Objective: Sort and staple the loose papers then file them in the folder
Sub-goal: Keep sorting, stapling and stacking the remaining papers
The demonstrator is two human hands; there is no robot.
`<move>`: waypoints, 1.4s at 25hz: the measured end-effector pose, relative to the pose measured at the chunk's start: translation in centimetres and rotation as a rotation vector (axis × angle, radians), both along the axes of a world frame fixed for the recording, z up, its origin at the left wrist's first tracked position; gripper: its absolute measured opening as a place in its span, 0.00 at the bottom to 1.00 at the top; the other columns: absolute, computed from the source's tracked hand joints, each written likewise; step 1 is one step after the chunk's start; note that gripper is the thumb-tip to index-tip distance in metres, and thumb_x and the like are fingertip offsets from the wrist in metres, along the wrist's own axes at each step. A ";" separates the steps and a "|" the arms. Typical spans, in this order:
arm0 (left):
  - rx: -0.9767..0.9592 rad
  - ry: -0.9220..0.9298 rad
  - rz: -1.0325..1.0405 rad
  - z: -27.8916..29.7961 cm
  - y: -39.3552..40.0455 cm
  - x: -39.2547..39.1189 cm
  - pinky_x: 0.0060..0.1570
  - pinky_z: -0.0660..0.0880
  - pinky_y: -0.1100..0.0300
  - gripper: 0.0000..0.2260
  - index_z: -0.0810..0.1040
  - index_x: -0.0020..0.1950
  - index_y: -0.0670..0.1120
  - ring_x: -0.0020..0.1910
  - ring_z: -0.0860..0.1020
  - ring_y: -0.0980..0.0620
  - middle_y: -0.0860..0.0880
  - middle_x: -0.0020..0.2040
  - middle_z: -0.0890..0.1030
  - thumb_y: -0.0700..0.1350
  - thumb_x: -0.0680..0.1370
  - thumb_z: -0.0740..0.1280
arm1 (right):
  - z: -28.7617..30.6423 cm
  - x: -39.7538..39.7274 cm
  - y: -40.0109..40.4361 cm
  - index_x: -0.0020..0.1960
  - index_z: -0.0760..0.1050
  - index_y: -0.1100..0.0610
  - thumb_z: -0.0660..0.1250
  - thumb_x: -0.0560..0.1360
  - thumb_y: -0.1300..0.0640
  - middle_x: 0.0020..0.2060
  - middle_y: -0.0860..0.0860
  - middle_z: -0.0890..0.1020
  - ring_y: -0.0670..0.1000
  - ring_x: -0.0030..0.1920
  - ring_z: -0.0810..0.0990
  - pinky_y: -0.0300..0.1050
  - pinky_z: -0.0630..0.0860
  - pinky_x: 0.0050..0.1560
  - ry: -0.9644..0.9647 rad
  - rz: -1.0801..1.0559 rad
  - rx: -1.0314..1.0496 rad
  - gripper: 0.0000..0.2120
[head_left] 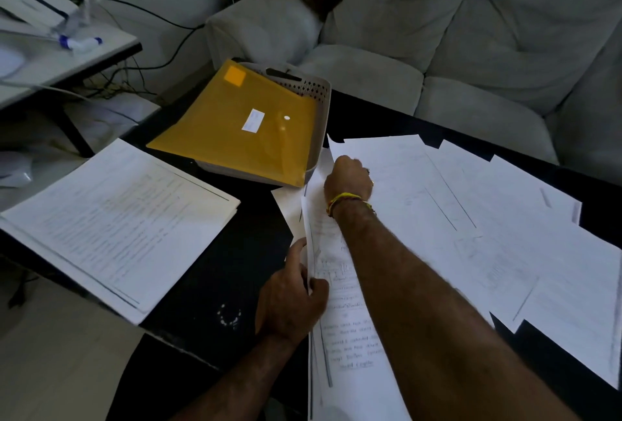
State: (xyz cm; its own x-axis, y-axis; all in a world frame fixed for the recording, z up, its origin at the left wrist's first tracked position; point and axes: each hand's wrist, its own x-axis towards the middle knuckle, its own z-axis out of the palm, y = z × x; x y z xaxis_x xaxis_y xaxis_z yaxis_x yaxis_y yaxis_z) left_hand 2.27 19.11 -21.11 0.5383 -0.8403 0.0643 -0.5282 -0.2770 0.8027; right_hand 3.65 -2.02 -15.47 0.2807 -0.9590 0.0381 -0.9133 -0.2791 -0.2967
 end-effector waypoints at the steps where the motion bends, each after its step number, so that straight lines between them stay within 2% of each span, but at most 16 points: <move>1: 0.001 -0.001 -0.002 0.0 0.0 -0.1 0.34 0.80 0.66 0.28 0.58 0.73 0.52 0.37 0.80 0.60 0.56 0.46 0.80 0.55 0.76 0.63 | 0.4 -0.1 -0.2 0.60 0.74 0.61 0.62 0.77 0.61 0.58 0.59 0.77 0.61 0.61 0.75 0.52 0.74 0.57 -0.072 -0.034 -0.008 0.12; 5: -0.001 -0.008 -0.003 0.6 0.0 -0.3 0.34 0.78 0.68 0.27 0.59 0.73 0.51 0.37 0.79 0.61 0.56 0.47 0.80 0.51 0.76 0.65 | 3.1 -0.8 -0.5 0.49 0.78 0.63 0.64 0.76 0.57 0.48 0.59 0.82 0.60 0.52 0.80 0.49 0.76 0.48 -0.460 -0.255 -0.058 0.09; 8: 0.001 0.002 0.000 0.9 0.1 -0.4 0.34 0.79 0.67 0.28 0.59 0.73 0.52 0.38 0.80 0.60 0.54 0.50 0.81 0.49 0.76 0.66 | 5.7 -1.8 -0.2 0.44 0.79 0.60 0.66 0.76 0.56 0.41 0.55 0.83 0.54 0.44 0.81 0.47 0.79 0.45 -0.684 -0.243 -0.186 0.08; 10: -0.009 -0.004 -0.001 1.0 0.3 -0.4 0.35 0.80 0.63 0.28 0.60 0.73 0.53 0.39 0.81 0.58 0.54 0.53 0.82 0.48 0.75 0.65 | 7.9 -2.7 -0.1 0.42 0.78 0.59 0.65 0.76 0.57 0.39 0.53 0.81 0.51 0.41 0.79 0.50 0.79 0.44 -0.783 -0.171 -0.354 0.07; 12: -0.005 -0.007 0.002 1.4 0.4 -0.4 0.39 0.81 0.59 0.29 0.59 0.73 0.57 0.41 0.81 0.57 0.55 0.54 0.81 0.47 0.74 0.65 | 10.8 -3.7 0.3 0.43 0.76 0.60 0.64 0.77 0.58 0.38 0.54 0.79 0.51 0.38 0.77 0.49 0.78 0.40 -0.733 -0.065 -0.614 0.07; 15: 0.028 -0.019 0.028 2.0 0.5 -0.5 0.43 0.78 0.58 0.29 0.60 0.72 0.58 0.44 0.80 0.52 0.53 0.51 0.81 0.45 0.73 0.64 | 15.4 -5.5 1.6 0.42 0.75 0.61 0.65 0.76 0.65 0.36 0.55 0.77 0.53 0.33 0.75 0.46 0.74 0.31 -0.594 0.096 -1.039 0.04; 18: 0.008 0.049 0.049 2.3 0.7 -0.6 0.47 0.79 0.54 0.28 0.62 0.71 0.59 0.47 0.80 0.48 0.50 0.52 0.81 0.44 0.73 0.63 | 17.7 -7.7 4.9 0.40 0.76 0.60 0.63 0.73 0.68 0.35 0.55 0.77 0.53 0.31 0.75 0.41 0.66 0.30 -0.374 0.224 -1.237 0.06; 20: -0.010 0.091 0.052 2.5 0.8 -0.7 0.48 0.78 0.54 0.26 0.64 0.69 0.59 0.50 0.80 0.47 0.49 0.55 0.80 0.43 0.72 0.62 | 16.0 -8.9 7.6 0.41 0.76 0.59 0.57 0.72 0.65 0.34 0.55 0.77 0.54 0.31 0.75 0.41 0.63 0.30 -0.193 0.332 -1.159 0.09; 21: -0.029 0.103 0.041 2.6 0.8 -0.7 0.48 0.77 0.55 0.25 0.64 0.68 0.58 0.51 0.79 0.46 0.49 0.56 0.80 0.44 0.73 0.62 | 14.2 -9.4 9.0 0.42 0.75 0.60 0.58 0.71 0.66 0.34 0.56 0.77 0.55 0.31 0.76 0.43 0.66 0.28 -0.111 0.384 -1.072 0.08; 23: -0.085 0.100 0.012 2.7 1.1 -0.8 0.45 0.74 0.60 0.25 0.63 0.69 0.55 0.51 0.79 0.46 0.49 0.56 0.79 0.45 0.72 0.59 | 9.8 -10.1 11.5 0.44 0.75 0.61 0.63 0.69 0.69 0.35 0.57 0.77 0.58 0.33 0.77 0.48 0.72 0.28 -0.001 0.433 -0.817 0.06; 25: -0.100 0.085 0.022 2.6 1.2 -0.7 0.43 0.72 0.62 0.26 0.63 0.70 0.52 0.50 0.79 0.44 0.48 0.54 0.79 0.46 0.71 0.57 | 6.2 -10.3 13.6 0.48 0.74 0.61 0.65 0.70 0.70 0.41 0.59 0.79 0.62 0.39 0.79 0.51 0.74 0.33 0.050 0.397 -0.505 0.08; 28: -0.068 0.049 0.069 1.8 0.9 -0.3 0.50 0.76 0.54 0.28 0.64 0.73 0.48 0.55 0.78 0.39 0.40 0.59 0.79 0.49 0.71 0.57 | 2.7 -9.9 15.5 0.52 0.71 0.62 0.60 0.75 0.65 0.49 0.61 0.78 0.64 0.49 0.77 0.53 0.71 0.44 0.030 0.279 -0.112 0.07; 30: -0.081 0.044 0.066 1.3 0.8 -0.1 0.51 0.77 0.52 0.27 0.65 0.73 0.48 0.56 0.78 0.39 0.40 0.59 0.79 0.52 0.73 0.58 | 1.5 -9.2 15.9 0.51 0.72 0.63 0.60 0.75 0.63 0.50 0.62 0.78 0.64 0.51 0.76 0.50 0.67 0.42 -0.039 0.174 0.063 0.06; 32: -0.123 0.052 0.054 1.1 0.7 0.1 0.46 0.77 0.53 0.23 0.67 0.70 0.51 0.54 0.80 0.41 0.43 0.56 0.81 0.55 0.75 0.60 | 1.1 -8.1 15.8 0.43 0.74 0.62 0.62 0.75 0.60 0.44 0.61 0.80 0.63 0.47 0.77 0.47 0.66 0.38 -0.176 0.130 0.173 0.06; 34: -0.152 0.044 0.045 0.9 0.6 0.3 0.44 0.77 0.55 0.20 0.69 0.67 0.51 0.52 0.80 0.42 0.45 0.55 0.82 0.54 0.76 0.60 | 0.8 -8.0 15.1 0.30 0.70 0.58 0.66 0.76 0.52 0.34 0.58 0.79 0.59 0.40 0.78 0.45 0.66 0.36 -0.296 0.142 0.205 0.18; 35: -0.158 0.043 0.047 0.8 0.6 0.3 0.45 0.77 0.55 0.19 0.69 0.67 0.52 0.52 0.80 0.43 0.46 0.55 0.82 0.51 0.76 0.59 | 0.7 -8.7 14.5 0.29 0.69 0.57 0.66 0.77 0.49 0.32 0.58 0.79 0.59 0.39 0.78 0.45 0.66 0.36 -0.339 0.135 0.156 0.21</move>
State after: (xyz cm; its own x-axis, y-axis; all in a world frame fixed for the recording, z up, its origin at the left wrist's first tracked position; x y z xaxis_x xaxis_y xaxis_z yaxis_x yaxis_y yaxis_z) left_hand 2.59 19.68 -20.28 0.5821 -0.7953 0.1695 -0.4816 -0.1692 0.8599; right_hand -5.00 12.44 -14.75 0.4010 -0.9161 0.0065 -0.7147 -0.3173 -0.6233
